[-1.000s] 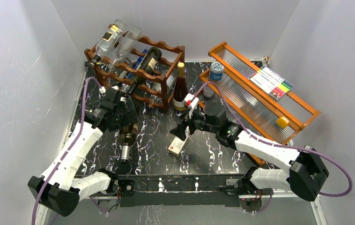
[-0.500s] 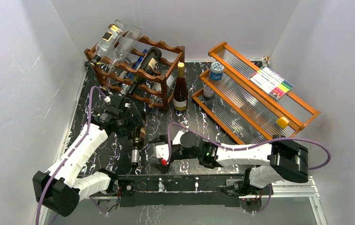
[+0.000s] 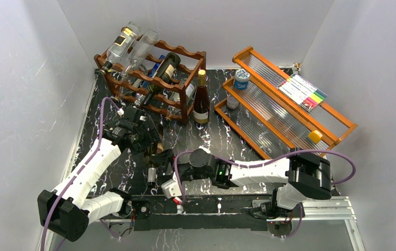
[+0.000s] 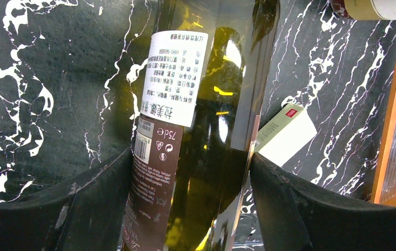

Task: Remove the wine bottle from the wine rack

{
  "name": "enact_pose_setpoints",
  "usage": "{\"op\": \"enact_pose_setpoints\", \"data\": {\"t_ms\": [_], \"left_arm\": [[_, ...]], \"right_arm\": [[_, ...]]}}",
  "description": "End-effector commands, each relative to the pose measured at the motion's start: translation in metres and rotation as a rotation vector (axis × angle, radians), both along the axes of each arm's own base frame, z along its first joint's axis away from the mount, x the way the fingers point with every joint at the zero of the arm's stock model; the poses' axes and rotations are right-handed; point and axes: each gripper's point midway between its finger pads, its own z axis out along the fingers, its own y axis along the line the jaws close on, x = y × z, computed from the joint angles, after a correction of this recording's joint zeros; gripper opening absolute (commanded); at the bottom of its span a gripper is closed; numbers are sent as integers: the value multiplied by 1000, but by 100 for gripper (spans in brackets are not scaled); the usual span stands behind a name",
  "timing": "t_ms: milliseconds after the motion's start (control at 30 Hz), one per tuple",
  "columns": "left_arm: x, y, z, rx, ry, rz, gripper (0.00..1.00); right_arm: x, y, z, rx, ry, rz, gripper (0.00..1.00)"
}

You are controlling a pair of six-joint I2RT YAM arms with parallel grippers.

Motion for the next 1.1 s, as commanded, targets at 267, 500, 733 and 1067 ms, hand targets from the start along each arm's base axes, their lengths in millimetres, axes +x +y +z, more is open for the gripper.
{"op": "enact_pose_setpoints", "data": {"t_ms": [267,500,733,1067], "left_arm": [[9,-11,12,-67,-54,-18,13],[5,-12,12,-77,-51,-19,13],[4,-10,12,-74,-53,-17,15],[2,-9,13,-68,-64,-25,48]], "right_arm": [[-18,37,11,47,-148,105,77],[-12,45,6,76,-155,79,72],[-5,46,18,141,-170,28,39],[-4,40,43,198,-97,-7,0]]}}
